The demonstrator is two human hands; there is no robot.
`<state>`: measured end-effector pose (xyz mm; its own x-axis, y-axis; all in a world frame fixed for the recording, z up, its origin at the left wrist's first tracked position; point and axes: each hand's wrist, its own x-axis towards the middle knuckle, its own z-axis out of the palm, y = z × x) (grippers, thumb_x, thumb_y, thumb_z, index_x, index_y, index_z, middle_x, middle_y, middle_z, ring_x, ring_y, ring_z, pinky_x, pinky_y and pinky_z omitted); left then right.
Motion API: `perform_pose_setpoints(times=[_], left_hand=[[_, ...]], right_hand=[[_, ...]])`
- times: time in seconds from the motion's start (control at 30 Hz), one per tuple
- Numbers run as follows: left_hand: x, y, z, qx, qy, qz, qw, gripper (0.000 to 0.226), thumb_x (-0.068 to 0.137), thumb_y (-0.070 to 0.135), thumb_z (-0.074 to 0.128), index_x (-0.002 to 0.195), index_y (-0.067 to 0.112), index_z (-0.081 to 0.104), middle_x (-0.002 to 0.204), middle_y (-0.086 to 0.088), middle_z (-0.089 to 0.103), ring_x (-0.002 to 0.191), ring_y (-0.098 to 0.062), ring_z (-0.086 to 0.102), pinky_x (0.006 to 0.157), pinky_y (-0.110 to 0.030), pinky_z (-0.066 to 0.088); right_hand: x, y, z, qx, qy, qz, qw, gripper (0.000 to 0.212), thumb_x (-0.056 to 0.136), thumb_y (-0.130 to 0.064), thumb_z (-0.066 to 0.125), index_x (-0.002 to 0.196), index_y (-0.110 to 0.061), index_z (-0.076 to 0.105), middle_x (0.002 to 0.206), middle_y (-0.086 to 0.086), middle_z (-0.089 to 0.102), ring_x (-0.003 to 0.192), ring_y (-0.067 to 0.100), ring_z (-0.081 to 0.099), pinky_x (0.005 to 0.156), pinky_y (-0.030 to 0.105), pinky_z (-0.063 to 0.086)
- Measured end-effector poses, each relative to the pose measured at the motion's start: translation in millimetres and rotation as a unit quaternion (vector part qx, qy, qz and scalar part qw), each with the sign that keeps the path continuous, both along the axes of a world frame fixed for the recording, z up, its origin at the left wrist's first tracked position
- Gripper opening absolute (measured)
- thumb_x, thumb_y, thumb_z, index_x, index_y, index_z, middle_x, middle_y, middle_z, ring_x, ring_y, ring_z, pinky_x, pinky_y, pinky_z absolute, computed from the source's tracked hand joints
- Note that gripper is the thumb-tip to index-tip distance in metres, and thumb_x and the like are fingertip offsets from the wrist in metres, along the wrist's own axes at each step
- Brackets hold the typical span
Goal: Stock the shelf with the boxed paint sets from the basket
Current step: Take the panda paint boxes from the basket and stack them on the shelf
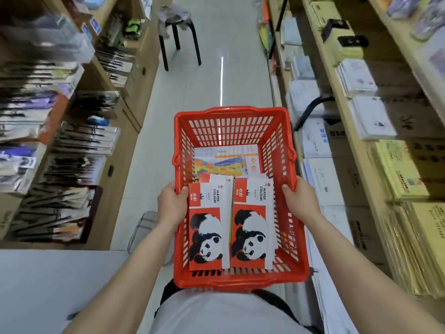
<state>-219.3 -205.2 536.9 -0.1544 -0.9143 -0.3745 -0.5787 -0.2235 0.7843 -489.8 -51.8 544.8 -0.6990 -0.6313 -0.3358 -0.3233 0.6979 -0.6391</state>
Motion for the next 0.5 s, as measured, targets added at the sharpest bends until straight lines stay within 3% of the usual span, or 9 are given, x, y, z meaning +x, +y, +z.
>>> perform_pose_setpoints(times=[0.17,0.23,0.37,0.5], left_hand=[[-53.1,-114.7,18.5,-0.009,0.010,0.001,1.000,0.019,0.102,0.028,0.052,0.105,0.016,0.066,0.094,-0.001,0.074,0.080,-0.015,0.070,0.062,-0.025,0.049],[-78.3,-162.2,26.1,-0.017,0.006,0.003,1.000,0.020,0.102,0.028,0.052,0.106,0.015,0.067,0.094,-0.001,0.074,0.081,-0.017,0.071,0.065,-0.027,0.051],[-131.6,-263.2,27.3,-0.025,0.007,0.021,0.999,0.019,0.097,0.033,0.054,0.098,0.022,0.069,0.092,0.000,0.077,0.082,-0.022,0.074,0.081,-0.044,0.060],[-197.1,-360.4,33.8,-0.043,-0.008,0.053,0.998,0.017,0.096,0.033,0.055,0.094,0.022,0.068,0.089,0.000,0.077,0.081,-0.024,0.074,0.081,-0.049,0.060]], right_hand=[[-49.4,-112.3,16.7,-0.016,0.010,0.002,1.000,0.023,0.106,-0.017,0.052,0.121,-0.009,0.067,0.093,0.000,0.066,0.071,0.009,0.060,0.057,0.021,0.040],[-75.2,-161.6,20.3,-0.029,0.012,0.008,0.999,0.023,0.105,-0.017,0.052,0.121,-0.010,0.067,0.095,0.002,0.069,0.076,0.015,0.065,0.062,0.024,0.043],[-136.6,-267.3,18.9,-0.039,0.026,0.013,0.999,0.023,0.104,-0.016,0.054,0.119,-0.007,0.069,0.094,0.006,0.069,0.083,0.030,0.066,0.065,0.030,0.046],[-204.8,-373.4,23.6,-0.068,0.015,0.022,0.997,0.023,0.105,-0.015,0.054,0.121,-0.006,0.067,0.095,0.002,0.064,0.083,0.026,0.061,0.075,0.031,0.046]])
